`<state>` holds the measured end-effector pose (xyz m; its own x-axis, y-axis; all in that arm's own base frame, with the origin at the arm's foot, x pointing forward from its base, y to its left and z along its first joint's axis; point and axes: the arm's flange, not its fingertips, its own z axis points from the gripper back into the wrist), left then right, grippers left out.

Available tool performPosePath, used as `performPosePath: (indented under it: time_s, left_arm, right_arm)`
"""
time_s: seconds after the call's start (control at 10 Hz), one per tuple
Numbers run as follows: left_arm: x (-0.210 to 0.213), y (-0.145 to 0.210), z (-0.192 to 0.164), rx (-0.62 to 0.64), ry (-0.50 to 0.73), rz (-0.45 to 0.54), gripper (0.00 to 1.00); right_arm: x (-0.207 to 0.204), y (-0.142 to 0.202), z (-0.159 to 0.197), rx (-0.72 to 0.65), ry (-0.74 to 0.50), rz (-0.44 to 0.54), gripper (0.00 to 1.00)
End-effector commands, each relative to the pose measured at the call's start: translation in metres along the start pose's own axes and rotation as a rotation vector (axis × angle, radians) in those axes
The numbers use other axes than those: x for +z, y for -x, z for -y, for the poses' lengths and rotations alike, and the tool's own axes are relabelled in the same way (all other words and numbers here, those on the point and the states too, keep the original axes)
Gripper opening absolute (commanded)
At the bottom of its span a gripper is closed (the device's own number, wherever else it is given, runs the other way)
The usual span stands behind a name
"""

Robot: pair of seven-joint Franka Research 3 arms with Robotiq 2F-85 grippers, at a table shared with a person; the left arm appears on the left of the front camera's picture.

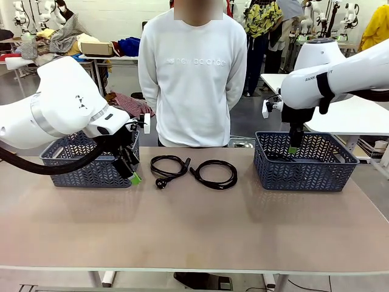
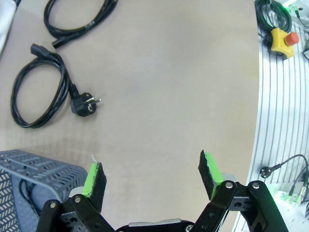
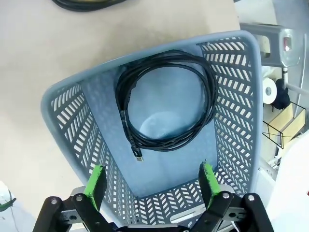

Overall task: Organize the cables according to human instructions.
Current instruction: Pick up a bundle of cables and place it in the basket indicated by the human.

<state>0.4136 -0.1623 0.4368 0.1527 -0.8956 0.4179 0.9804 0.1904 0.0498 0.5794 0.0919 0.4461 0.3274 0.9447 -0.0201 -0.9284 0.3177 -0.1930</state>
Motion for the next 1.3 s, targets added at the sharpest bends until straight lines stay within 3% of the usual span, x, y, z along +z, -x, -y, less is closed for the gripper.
performPosePath:
  time_s: [0.0,0.6,0.9,1.2]
  left_arm:
    - [0.001,0.001,0.001,0.012,-0.006,0.010,1.00]
    - [0.001,0.001,0.001,0.012,-0.006,0.010,1.00]
    - [0.001,0.001,0.001,0.012,-0.006,0.010,1.00]
    - [0.001,0.001,0.001,0.012,-0.006,0.010,1.00]
  right_arm:
    - [0.000,0.000,0.000,0.009,0.002,-0.002,1.00]
    - [0.000,-0.001,-0.001,0.005,0.001,-0.001,1.00]
    - [0.026,0.001,-0.030,-0.118,-0.014,0.061,1.00]
    - [0.047,0.006,-0.080,-0.211,-0.050,0.163,1.00]
